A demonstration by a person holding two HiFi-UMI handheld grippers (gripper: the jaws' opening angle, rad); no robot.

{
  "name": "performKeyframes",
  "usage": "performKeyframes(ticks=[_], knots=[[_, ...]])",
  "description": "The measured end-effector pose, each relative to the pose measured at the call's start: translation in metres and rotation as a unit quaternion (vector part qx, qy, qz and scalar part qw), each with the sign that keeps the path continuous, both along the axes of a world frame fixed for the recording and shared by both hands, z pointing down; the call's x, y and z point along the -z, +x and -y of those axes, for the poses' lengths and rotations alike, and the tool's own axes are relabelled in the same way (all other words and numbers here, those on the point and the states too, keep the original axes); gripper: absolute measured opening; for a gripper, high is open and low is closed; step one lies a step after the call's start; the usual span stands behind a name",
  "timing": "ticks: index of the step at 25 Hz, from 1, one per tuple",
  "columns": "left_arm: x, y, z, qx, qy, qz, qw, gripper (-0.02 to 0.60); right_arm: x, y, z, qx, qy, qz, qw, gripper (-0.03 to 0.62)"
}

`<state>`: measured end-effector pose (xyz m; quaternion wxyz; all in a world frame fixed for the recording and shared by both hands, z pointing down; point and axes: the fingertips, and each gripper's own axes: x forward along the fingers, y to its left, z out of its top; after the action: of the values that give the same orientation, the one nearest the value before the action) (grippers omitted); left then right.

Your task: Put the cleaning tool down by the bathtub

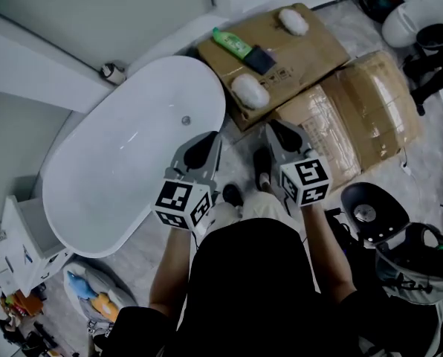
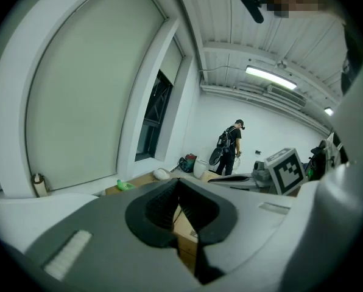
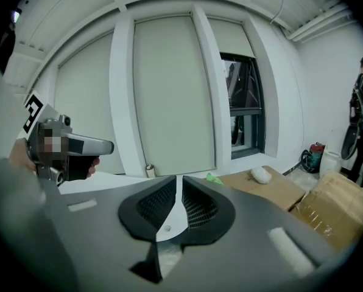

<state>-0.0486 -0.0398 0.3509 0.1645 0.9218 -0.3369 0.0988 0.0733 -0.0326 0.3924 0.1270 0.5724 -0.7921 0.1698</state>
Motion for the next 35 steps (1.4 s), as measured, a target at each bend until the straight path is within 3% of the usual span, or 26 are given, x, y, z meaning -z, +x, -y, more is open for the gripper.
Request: performKeyframes(ticks=[9, 17, 26, 35], knots=[[0.009, -0.008, -0.028, -0.012, 0.004, -0.018, 0.9998, 0.0, 0.04, -0.018, -0.036, 0.0, 0.032, 0.001, 1.0, 0.034], [0.037, -0.013, -0.036, -0.017, 0.036, -0.034, 0.9986, 0.0, 0.073, -0.033, -0.052, 0.004, 0.063, 0.009, 0.998, 0.012], [0.051, -0.014, -0.034, -0.01, 0.048, -0.033, 0.9982, 0.0, 0.107, -0.028, -0.061, 0.007, 0.094, 0.014, 0.995, 0.009], [0.08, -0.011, -0.027, -0.01, 0.085, -0.039, 0.9956, 0.0, 0.14, -0.018, -0.06, -0.001, 0.13, 0.03, 0.991, 0.008]])
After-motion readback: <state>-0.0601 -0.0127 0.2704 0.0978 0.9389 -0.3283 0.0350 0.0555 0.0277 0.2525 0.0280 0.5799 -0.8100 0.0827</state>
